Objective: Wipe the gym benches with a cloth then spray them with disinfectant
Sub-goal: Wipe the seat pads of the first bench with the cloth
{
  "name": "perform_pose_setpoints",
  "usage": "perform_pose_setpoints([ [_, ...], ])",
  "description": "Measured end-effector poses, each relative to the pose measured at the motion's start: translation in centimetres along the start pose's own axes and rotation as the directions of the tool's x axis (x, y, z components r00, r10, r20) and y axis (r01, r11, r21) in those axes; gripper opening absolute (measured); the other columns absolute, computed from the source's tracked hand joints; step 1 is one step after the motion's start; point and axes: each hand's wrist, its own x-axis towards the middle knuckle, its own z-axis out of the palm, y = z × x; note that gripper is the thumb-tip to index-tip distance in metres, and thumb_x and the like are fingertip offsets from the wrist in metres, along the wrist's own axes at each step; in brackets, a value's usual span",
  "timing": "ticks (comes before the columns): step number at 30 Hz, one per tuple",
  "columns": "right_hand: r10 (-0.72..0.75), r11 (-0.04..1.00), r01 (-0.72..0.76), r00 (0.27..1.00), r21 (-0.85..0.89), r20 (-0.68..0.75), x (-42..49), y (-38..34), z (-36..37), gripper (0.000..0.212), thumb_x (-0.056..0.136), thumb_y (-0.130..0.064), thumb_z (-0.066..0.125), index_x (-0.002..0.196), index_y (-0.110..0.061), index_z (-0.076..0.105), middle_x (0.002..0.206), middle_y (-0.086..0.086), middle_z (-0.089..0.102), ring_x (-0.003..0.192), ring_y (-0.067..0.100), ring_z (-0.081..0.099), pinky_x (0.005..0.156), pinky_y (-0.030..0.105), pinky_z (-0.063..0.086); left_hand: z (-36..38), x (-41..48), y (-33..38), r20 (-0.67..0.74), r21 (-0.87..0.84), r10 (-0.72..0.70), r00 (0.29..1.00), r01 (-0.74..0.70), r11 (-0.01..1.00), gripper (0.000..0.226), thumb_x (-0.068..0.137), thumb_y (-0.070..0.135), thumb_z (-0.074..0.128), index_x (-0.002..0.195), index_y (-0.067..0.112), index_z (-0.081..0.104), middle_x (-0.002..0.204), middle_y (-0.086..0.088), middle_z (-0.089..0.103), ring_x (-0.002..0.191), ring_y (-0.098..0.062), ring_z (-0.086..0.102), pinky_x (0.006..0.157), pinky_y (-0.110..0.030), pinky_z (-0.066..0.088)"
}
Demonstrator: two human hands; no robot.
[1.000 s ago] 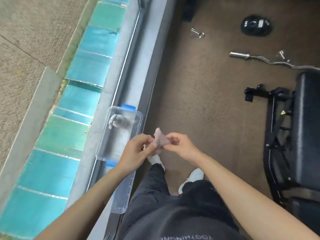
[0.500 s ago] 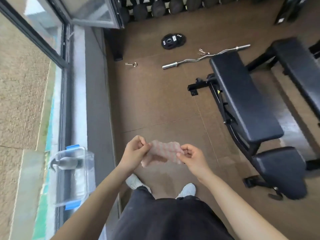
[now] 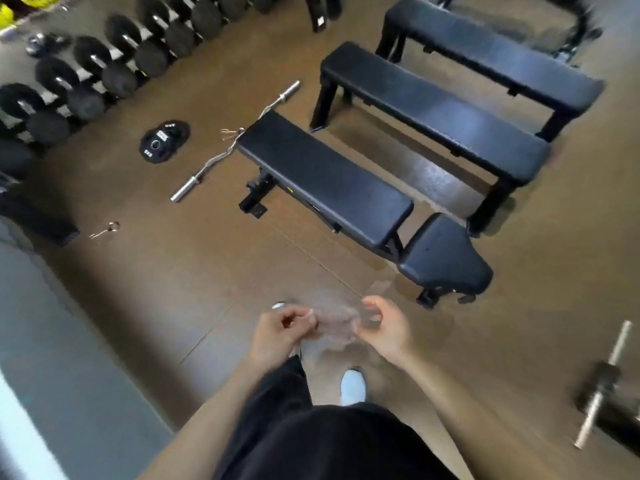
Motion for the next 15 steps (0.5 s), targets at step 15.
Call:
perform_pose_setpoints([
  [15,0.224,0.951,-0.179,0.961,0.253,-0.162,10.4,-3.5,-5.2,0.034,0.084,-0.015,0.080,0.065,-0.020,0.051,0.060,-0.016,0.049,0.054,-0.001,0.047,0.058,0.013,0.040,5.1,23.7,8.4,0.706,0.392,0.166,0.689,-0.575,0.718,0.024,0.084,0.051,0.076,0.080,0.029,0.067,0.084,0.016,0.060,0.084,-0.005,0.055,0.080,-0.030,0.046],
])
